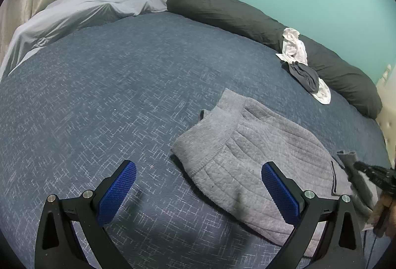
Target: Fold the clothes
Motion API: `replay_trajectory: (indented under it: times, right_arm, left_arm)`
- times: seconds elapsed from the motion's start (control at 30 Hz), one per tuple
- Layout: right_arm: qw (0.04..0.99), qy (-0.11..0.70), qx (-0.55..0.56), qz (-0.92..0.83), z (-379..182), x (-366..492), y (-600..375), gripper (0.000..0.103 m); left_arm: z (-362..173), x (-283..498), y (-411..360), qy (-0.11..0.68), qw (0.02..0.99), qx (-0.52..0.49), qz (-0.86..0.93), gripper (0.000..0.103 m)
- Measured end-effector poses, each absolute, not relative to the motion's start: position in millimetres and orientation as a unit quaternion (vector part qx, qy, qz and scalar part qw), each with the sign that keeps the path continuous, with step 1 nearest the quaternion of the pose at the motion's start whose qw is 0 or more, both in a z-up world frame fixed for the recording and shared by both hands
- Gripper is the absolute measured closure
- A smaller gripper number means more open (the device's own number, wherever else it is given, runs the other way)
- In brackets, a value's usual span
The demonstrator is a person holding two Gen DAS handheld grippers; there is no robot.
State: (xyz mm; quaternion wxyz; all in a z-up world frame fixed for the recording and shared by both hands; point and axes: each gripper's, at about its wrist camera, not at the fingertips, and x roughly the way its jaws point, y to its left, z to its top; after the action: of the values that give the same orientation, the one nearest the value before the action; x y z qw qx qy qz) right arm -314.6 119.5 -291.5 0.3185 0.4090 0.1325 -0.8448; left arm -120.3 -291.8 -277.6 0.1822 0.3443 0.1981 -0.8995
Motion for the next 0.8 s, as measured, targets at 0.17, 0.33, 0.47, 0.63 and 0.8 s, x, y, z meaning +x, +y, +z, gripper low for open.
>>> replay_trajectory:
  times: [0.17, 0.33, 0.47, 0.63, 0.8]
  right_arm:
    - [0.375, 0.127, 0.385, -0.834, -270, -290, 120, 0.099]
    - [0.390, 0.162, 0.408, -0.809, -291, -277, 110, 0.099]
    - [0.395, 0.178, 0.410, -0.803, -305, -267, 105, 0.099]
    - [0.389, 0.174, 0.419, -0.802, -312, -261, 106, 0.097]
    - [0.360, 0.184, 0.417, -0.814, -312, -253, 111, 0.072]
  left_arm:
    - [-277, -120, -291, 0.200, 0.182, 0.343, -0.900, 0.000]
    - [-277, -121, -289, 0.200, 0.180, 0.344, -0.900, 0.000]
    - [-277, -122, -288, 0.199, 0.179, 0.344, -0.900, 0.000]
    - [-276, -122, -287, 0.199, 0.178, 0.345, -0.900, 0.000]
    - [-276, -121, -289, 0.202, 0.180, 0.344, -0.899, 0.000]
